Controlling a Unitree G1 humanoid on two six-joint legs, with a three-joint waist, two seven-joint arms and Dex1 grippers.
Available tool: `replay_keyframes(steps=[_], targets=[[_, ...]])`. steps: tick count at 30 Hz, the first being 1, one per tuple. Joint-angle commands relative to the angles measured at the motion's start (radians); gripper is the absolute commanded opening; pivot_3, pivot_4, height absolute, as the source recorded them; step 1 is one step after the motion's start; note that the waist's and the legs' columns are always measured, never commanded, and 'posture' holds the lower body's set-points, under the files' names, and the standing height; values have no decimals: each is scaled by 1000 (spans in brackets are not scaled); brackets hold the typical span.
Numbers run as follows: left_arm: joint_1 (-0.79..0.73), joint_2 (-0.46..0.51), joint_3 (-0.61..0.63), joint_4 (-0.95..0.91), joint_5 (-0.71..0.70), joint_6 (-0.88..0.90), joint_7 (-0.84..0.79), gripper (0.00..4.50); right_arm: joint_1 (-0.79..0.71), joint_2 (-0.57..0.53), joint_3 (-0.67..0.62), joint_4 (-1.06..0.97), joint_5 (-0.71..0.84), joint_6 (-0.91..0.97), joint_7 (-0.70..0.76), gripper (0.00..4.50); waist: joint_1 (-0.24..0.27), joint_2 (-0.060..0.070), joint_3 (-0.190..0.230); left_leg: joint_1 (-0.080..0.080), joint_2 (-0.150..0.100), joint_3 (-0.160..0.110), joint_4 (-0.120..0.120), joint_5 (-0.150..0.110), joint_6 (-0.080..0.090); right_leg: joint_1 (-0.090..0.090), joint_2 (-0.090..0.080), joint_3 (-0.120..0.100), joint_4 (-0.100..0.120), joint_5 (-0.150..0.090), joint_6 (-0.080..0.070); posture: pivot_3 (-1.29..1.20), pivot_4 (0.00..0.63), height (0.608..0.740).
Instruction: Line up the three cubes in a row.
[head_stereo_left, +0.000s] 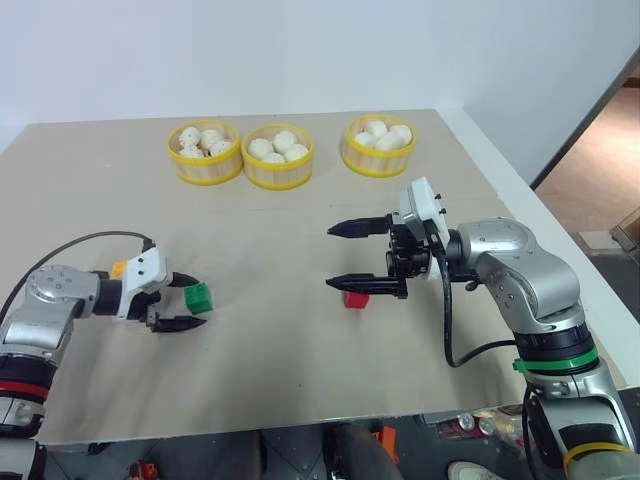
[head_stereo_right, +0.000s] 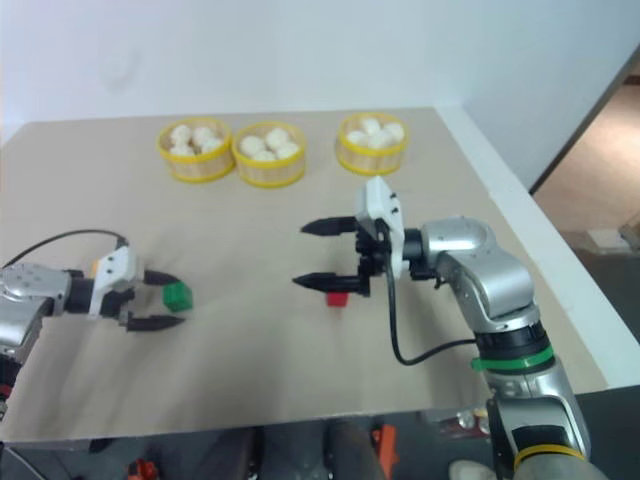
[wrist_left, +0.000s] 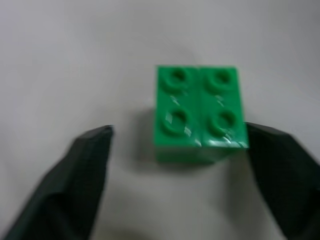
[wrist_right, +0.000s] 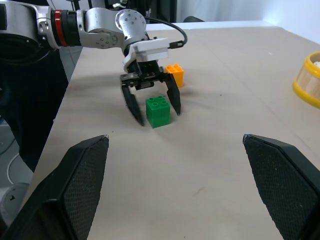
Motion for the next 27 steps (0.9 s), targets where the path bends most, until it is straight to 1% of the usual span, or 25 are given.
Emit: replay_keyframes(steps=[1,2,4,5,9,12,16,19,21,22,24,27], targets=[[-2,0,-4,-8,15,-4,7,2628,-6,-9,-9,-16,-5,-25,0,4500,0,0,0,0,0,0,0,0,0,0,0,0,0,0,0,0,150,740],[1,-1,-6,-11,18,-3,9,2347,-6,-9,-8,-16,-7,-27,1,4500,-1,0,0,0,0,0,0,0,0,0,0,0,0,0,0,0,150,740],[5,-2,-7,-14,19,-1,10,1605,-5,-10,-7,-18,-8,-28,2,4500,-1,0,0,0,0,0,0,0,0,0,0,1,0,0,0,0,150,740],[5,-1,-7,-15,19,0,9,1336,-5,-10,-7,-18,-7,-27,2,4500,-1,0,0,0,0,0,0,0,0,0,0,1,0,0,0,0,150,740],[6,5,-13,-16,30,-17,1,1343,-3,-11,-3,-21,-3,-21,6,4500,-1,0,0,0,0,0,0,0,0,0,0,0,0,0,0,0,150,740],[2,1,-23,-65,37,-22,3,1343,-3,-10,-3,-24,1,-17,5,4500,-1,0,0,0,0,0,0,0,0,0,0,1,0,0,0,0,150,740],[-58,-71,-68,-238,-4,111,26,1343,-5,-11,-4,-21,-1,-19,2,4500,4,0,0,-1,-1,0,1,0,0,0,-1,0,0,0,0,0,150,740],[-109,-120,-124,-304,28,172,53,1343,-10,-10,1,-16,-14,-30,-6,4500,3,0,0,-6,-1,-2,7,0,0,-1,-1,-2,0,1,2,0,150,740],[-167,-193,-161,-349,32,249,113,1343,-15,-10,3,-11,-26,-37,-15,4500,2,0,0,-8,-1,-2,10,0,0,-2,-1,-1,0,3,4,0,150,740],[-183,-212,-178,-367,36,273,124,1343,-17,-8,2,-9,-29,-39,-18,4500,1,0,0,-8,-2,-2,11,0,0,-2,-1,-1,0,4,5,0,150,740],[-198,-218,-224,-388,61,285,112,1343,-19,-3,2,-5,-34,-44,-24,4500,-3,0,0,-9,-2,-1,12,0,0,-2,-1,0,0,5,6,0,150,740],[-226,-248,-279,-367,102,298,137,1343,-22,2,5,0,-42,-52,-33,4500,-7,0,0,-7,-1,-1,12,0,0,-2,0,2,1,5,6,0,150,740]])
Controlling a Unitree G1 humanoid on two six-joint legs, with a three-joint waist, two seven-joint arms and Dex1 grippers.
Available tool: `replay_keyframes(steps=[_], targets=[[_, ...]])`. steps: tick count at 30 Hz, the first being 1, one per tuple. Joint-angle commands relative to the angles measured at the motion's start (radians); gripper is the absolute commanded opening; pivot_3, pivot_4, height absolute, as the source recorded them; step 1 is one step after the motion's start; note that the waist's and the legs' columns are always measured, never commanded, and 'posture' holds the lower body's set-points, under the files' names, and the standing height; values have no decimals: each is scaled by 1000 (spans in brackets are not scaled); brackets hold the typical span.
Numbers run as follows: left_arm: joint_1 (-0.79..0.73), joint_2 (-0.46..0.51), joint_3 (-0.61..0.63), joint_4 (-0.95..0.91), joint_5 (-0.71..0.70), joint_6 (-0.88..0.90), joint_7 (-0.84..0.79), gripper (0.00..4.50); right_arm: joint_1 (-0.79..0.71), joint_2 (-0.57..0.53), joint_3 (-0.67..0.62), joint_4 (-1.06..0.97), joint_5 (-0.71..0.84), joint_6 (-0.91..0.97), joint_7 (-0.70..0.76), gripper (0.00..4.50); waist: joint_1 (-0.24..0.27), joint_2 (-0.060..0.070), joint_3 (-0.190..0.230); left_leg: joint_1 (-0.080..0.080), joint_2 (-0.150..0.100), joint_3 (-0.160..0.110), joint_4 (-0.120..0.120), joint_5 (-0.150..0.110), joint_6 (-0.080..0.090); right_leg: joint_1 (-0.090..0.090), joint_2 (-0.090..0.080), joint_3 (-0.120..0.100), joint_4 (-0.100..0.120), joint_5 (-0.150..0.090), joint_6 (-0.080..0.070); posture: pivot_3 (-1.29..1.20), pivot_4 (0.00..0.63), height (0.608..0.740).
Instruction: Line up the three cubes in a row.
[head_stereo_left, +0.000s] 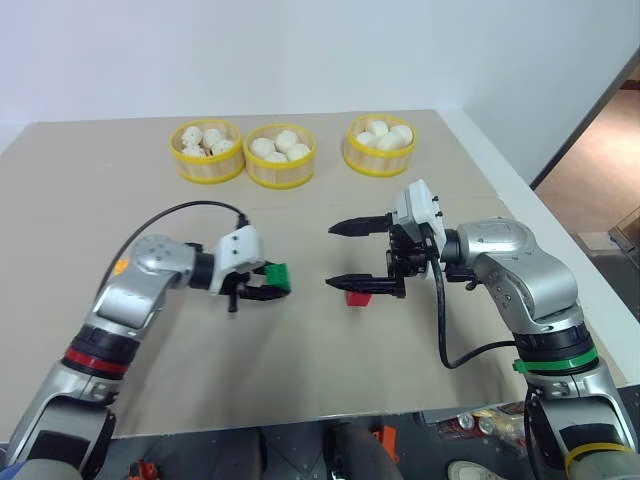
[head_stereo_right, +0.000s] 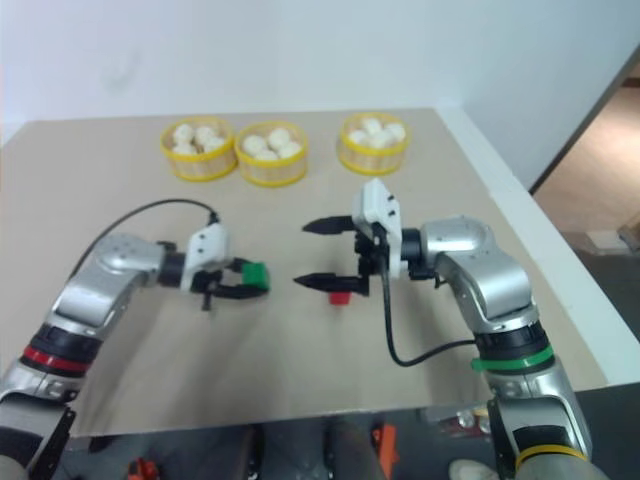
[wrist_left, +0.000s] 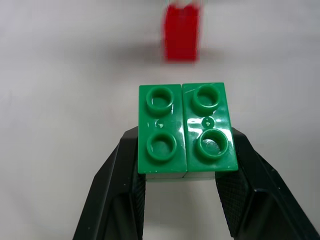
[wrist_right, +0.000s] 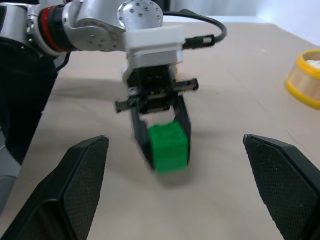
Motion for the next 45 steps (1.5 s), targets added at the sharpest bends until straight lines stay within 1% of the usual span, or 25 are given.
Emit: replay_keyframes(steps=[1,10,16,26,29,30,31,33,36,37,41,44,45], targets=[[-35,-25,-39,14,41,11,31,1343,-23,8,-6,-10,-5,-21,-12,4500,0,0,0,0,1,0,0,0,0,0,1,0,0,0,0,0,150,740],[-68,-96,-103,74,86,27,59,1343,-15,6,-8,-20,-13,-28,-18,4500,4,0,0,0,0,-1,0,0,0,0,1,0,1,0,-1,0,150,740],[-45,-102,-112,55,82,54,59,1343,-5,2,-2,-21,-20,-31,-14,4500,5,0,0,0,0,-1,0,0,0,-1,1,0,2,0,-1,0,150,740],[-32,-103,-113,104,116,13,90,1343,0,0,2,-14,-26,-37,-3,4500,6,0,0,0,0,-1,0,0,0,-1,1,0,2,0,-1,0,150,740],[-31,-112,-111,118,104,21,80,1343,0,-3,4,-10,-26,-37,3,4500,7,0,0,0,0,-1,1,0,0,0,1,0,2,0,-1,0,150,740],[-35,-112,-112,122,111,23,83,2380,0,-2,5,-10,-26,-37,4,4500,7,0,0,0,0,-1,1,0,0,0,1,0,2,0,-1,0,150,740],[-37,-111,-113,122,114,24,83,2611,-1,-2,5,-9,-26,-37,5,4500,7,0,0,0,0,-1,1,0,0,0,1,0,2,0,-1,0,150,740],[-40,-107,-112,116,112,31,77,3357,-2,0,5,-8,-28,-36,6,4500,7,0,0,0,0,-1,2,0,0,0,1,0,2,0,-1,0,150,740],[-38,-98,-104,100,106,38,70,4342,-2,1,5,-8,-28,-36,6,4500,6,0,0,0,0,-1,2,0,0,0,1,0,2,0,-1,0,150,740],[-37,-93,-98,86,100,45,64,4464,-1,1,5,-8,-28,-36,7,4500,6,0,0,0,0,-1,1,0,0,0,1,0,2,0,-1,0,150,740],[-35,-46,-59,-10,58,99,37,4464,1,-2,4,-7,-28,-38,9,4500,5,0,0,0,0,-1,1,0,0,-1,1,0,2,-1,-1,0,150,740],[-21,0,-23,-101,-6,170,9,4464,2,-4,1,-8,-26,-36,9,4500,6,0,0,-1,0,-1,1,0,0,-2,1,0,3,-1,-1,0,150,740],[-11,21,8,-140,-43,214,5,4464,3,-6,0,-6,-26,-35,8,4500,6,0,0,-1,0,-1,1,0,0,-2,1,0,3,-1,-1,0,150,740]])
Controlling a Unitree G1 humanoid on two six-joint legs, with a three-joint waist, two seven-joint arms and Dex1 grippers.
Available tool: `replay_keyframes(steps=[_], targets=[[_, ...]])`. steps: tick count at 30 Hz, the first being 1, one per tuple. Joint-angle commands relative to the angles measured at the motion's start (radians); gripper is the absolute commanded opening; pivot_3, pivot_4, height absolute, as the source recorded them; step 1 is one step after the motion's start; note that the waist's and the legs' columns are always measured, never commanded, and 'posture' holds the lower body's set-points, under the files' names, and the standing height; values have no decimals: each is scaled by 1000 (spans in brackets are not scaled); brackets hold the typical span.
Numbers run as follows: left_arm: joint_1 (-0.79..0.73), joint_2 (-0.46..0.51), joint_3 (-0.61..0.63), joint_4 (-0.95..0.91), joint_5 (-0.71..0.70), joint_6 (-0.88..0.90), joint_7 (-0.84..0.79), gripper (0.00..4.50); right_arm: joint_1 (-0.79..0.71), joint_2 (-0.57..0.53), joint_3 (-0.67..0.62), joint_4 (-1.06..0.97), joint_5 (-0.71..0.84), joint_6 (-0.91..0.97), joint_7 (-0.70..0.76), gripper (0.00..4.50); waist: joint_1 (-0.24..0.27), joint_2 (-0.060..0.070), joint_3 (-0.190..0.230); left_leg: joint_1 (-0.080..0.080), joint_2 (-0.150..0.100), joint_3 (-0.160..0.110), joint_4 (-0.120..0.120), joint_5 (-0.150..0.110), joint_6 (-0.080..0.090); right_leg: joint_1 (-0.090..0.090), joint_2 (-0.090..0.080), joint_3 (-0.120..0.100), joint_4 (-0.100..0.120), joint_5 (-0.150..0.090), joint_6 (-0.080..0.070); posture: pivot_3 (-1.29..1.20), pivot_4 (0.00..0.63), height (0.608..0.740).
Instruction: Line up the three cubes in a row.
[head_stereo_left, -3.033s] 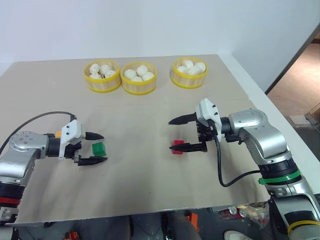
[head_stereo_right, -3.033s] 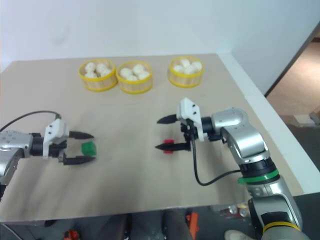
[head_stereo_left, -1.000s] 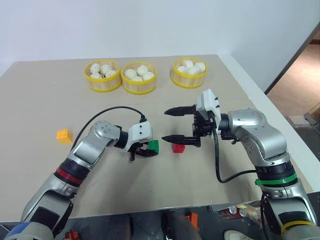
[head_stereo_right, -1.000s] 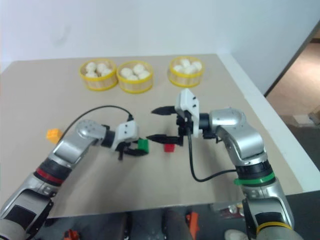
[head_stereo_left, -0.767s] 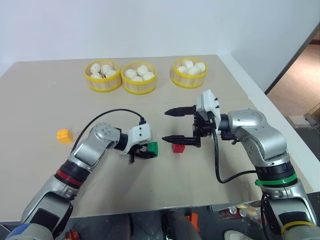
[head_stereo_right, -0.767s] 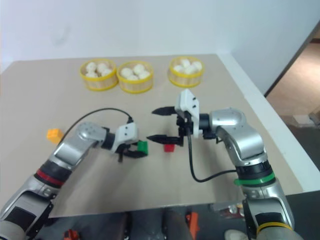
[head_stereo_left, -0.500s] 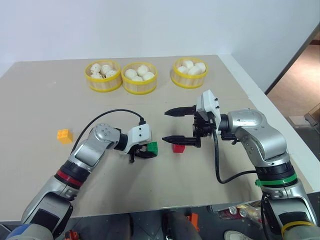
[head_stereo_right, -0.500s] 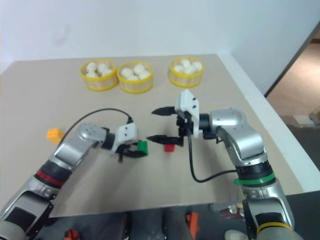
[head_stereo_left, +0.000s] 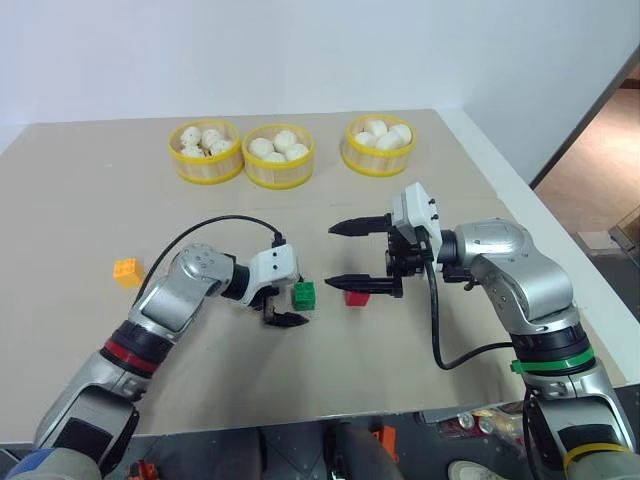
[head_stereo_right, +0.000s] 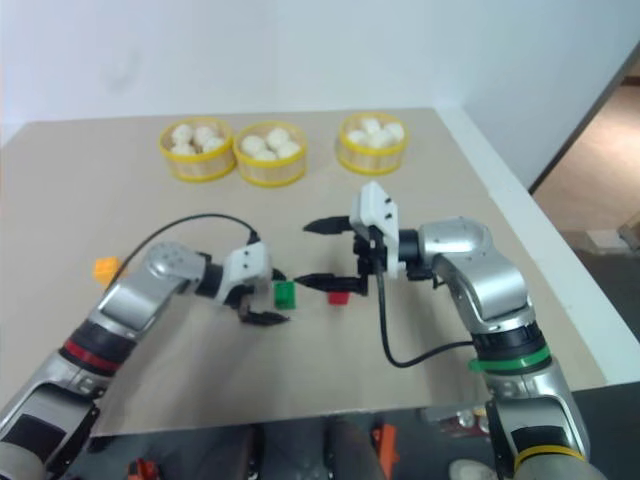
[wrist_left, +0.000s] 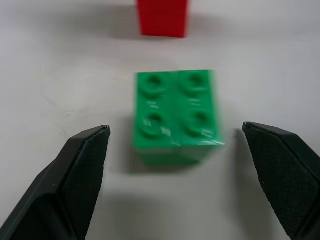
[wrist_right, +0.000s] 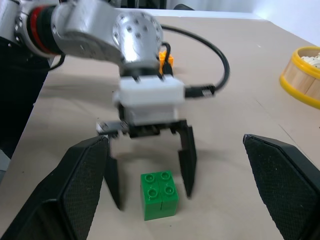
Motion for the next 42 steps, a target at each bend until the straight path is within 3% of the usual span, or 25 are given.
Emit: replay_keyframes(steps=[1,8,14,18,21,27,32,42], targets=[[19,59,106,-140,-103,115,-17,4464,-1,-12,-11,-13,4,-11,4,4500,0,0,0,0,0,0,0,0,0,0,0,0,0,0,0,0,150,740],[49,136,352,-224,-262,282,85,4464,9,-26,-11,-13,6,-14,14,4500,-2,0,0,0,0,0,0,0,0,0,0,-1,1,0,0,0,150,740],[132,19,596,-85,-118,7,501,4464,0,-23,-4,15,-4,-33,27,4500,-1,0,0,2,0,1,0,0,0,1,0,1,1,0,0,0,150,740],[236,-153,727,-159,-52,-63,837,4464,4,-29,0,20,-6,-45,43,4500,2,0,0,1,0,1,0,0,0,1,-2,1,1,0,0,0,150,740],[315,-263,739,-254,-31,-58,973,4464,4,-36,5,27,-10,-54,58,4500,3,-1,-1,-1,-1,1,1,0,0,1,-5,1,0,1,2,0,150,740],[402,-389,744,-336,13,-41,1166,4464,4,-37,10,42,-20,-67,74,4500,4,-2,-1,0,-4,0,3,1,-1,2,-6,0,0,3,4,0,150,740],[461,-411,717,-337,27,-63,1201,4464,1,-20,3,45,-1,-56,69,4500,2,-3,-1,10,-3,2,2,1,-1,11,-4,1,-2,4,3,0,150,740],[436,-443,795,-283,-66,-5,1267,4464,-8,-4,-5,48,6,-59,47,4500,2,-3,-1,10,-2,1,1,1,-1,12,-3,1,-5,5,2,0,150,740]])
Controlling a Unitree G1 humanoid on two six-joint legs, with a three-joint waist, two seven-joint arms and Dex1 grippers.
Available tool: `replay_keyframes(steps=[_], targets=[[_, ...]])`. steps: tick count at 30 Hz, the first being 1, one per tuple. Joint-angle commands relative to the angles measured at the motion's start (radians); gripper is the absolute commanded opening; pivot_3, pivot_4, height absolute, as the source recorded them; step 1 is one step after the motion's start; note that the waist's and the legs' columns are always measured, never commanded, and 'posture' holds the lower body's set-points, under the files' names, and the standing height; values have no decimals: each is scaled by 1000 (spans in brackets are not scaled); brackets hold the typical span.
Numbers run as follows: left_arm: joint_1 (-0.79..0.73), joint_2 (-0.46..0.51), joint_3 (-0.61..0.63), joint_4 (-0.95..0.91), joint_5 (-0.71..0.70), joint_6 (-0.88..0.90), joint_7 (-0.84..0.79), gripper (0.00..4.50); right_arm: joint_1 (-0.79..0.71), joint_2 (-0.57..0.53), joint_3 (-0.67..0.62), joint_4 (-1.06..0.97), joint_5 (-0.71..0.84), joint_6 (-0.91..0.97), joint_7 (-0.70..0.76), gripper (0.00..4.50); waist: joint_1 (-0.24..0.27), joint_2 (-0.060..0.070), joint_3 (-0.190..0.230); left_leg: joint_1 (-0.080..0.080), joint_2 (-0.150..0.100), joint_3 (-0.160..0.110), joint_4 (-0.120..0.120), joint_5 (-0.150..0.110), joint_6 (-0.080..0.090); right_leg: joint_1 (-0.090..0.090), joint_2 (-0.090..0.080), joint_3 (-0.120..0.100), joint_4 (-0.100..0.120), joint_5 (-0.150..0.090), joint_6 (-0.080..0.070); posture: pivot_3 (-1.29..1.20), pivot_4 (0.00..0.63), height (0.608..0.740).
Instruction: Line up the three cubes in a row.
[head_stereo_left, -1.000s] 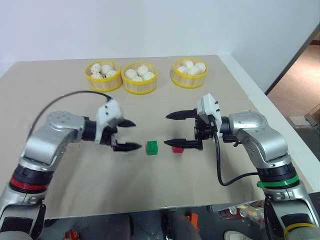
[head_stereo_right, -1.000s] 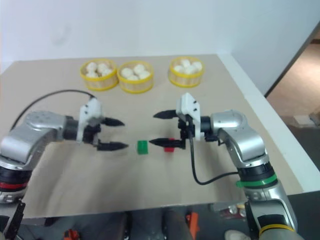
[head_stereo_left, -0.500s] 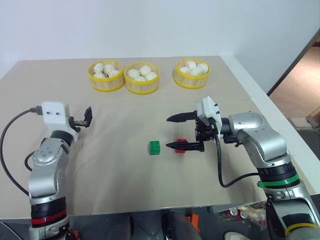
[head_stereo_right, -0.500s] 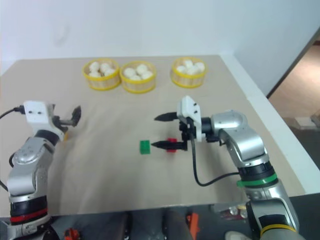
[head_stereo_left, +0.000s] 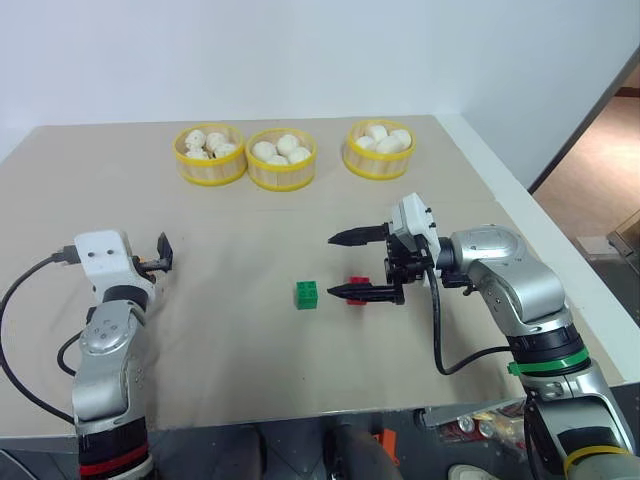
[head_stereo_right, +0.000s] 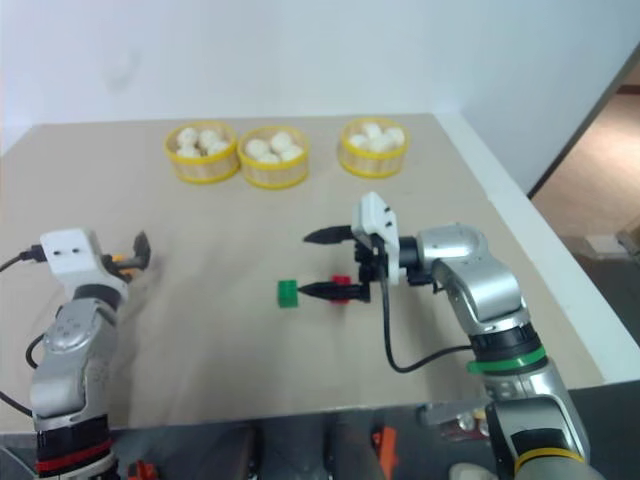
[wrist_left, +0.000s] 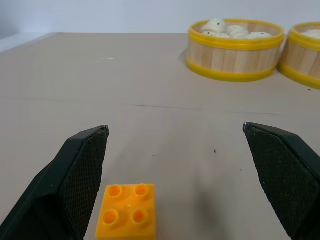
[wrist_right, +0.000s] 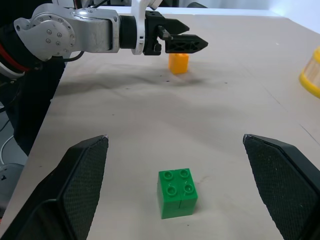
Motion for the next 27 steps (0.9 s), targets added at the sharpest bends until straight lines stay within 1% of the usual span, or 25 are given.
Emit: replay_keyframes(steps=[1,10,13,15,17,22,24,27], targets=[[0,-3,41,-10,-20,9,37,4464,-21,-10,-23,-12,1,-12,0,4500,0,0,0,0,0,0,0,0,0,0,0,0,0,0,0,0,150,740],[42,62,12,37,-8,18,2,4464,-17,-20,-18,-13,-9,-17,7,4500,1,0,0,0,0,0,-1,0,0,0,0,0,-1,0,0,0,150,740],[61,84,6,52,4,-4,-9,4464,-15,18,-53,-9,18,-31,-26,4500,0,0,0,0,0,0,-1,0,0,0,0,0,-1,0,0,0,150,740],[74,88,7,62,-2,-12,-19,4464,-42,49,-84,-9,66,36,-72,4500,1,0,0,0,0,0,-2,0,0,0,0,0,-1,0,0,0,150,740],[83,91,4,69,-2,-19,-31,4464,-60,60,-95,-8,82,67,-89,4500,1,0,0,0,0,0,-2,0,0,-1,0,0,-1,0,0,0,150,740],[85,99,0,95,-3,-36,-53,4464,-79,53,-88,9,67,58,-85,4500,1,0,0,0,0,0,-2,0,0,0,-1,-1,-2,0,0,0,150,740],[76,100,8,116,-24,-39,-65,4464,-77,49,-78,13,54,43,-75,4500,1,0,0,0,0,0,-2,0,0,0,-1,-1,-2,-1,-1,0,150,740],[65,111,15,142,-38,-38,-78,3663,-78,51,-72,18,43,32,-72,4500,1,0,0,-1,0,0,-2,0,0,-1,-1,-1,-2,-1,-1,0,150,740]])
